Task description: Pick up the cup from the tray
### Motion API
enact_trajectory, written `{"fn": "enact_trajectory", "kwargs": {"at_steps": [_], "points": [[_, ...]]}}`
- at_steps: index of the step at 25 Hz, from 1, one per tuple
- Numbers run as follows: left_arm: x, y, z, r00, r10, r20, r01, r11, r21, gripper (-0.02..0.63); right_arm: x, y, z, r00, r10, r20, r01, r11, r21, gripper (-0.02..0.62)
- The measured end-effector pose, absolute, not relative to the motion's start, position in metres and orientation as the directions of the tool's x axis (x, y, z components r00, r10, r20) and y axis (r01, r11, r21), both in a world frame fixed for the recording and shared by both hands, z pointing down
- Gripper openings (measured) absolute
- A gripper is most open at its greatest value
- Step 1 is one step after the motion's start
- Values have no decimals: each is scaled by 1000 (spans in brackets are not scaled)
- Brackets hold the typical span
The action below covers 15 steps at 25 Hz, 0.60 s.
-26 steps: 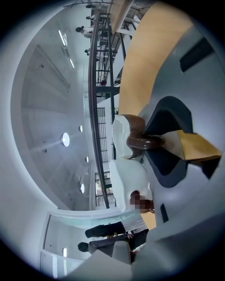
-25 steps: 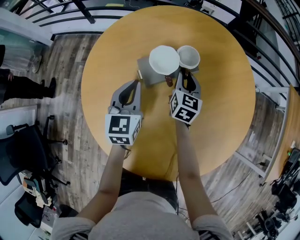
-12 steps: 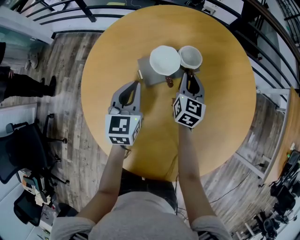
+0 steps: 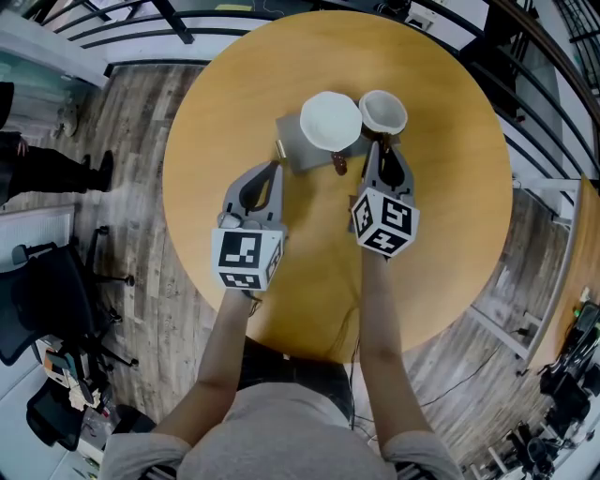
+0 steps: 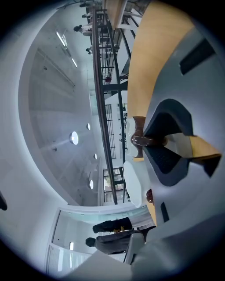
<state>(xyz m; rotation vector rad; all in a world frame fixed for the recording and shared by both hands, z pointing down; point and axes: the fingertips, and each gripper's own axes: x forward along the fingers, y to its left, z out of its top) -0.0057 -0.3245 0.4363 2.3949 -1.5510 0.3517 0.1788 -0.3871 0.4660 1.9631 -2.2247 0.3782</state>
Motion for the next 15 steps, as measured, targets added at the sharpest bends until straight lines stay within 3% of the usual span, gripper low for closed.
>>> {"fn": "enact_trajectory", "kwargs": {"at_steps": [15], "points": [[-7, -327, 435, 395, -854, 338, -917, -390, 87, 8, 179, -394, 448, -165, -960, 226, -983, 141, -117, 48]]}}
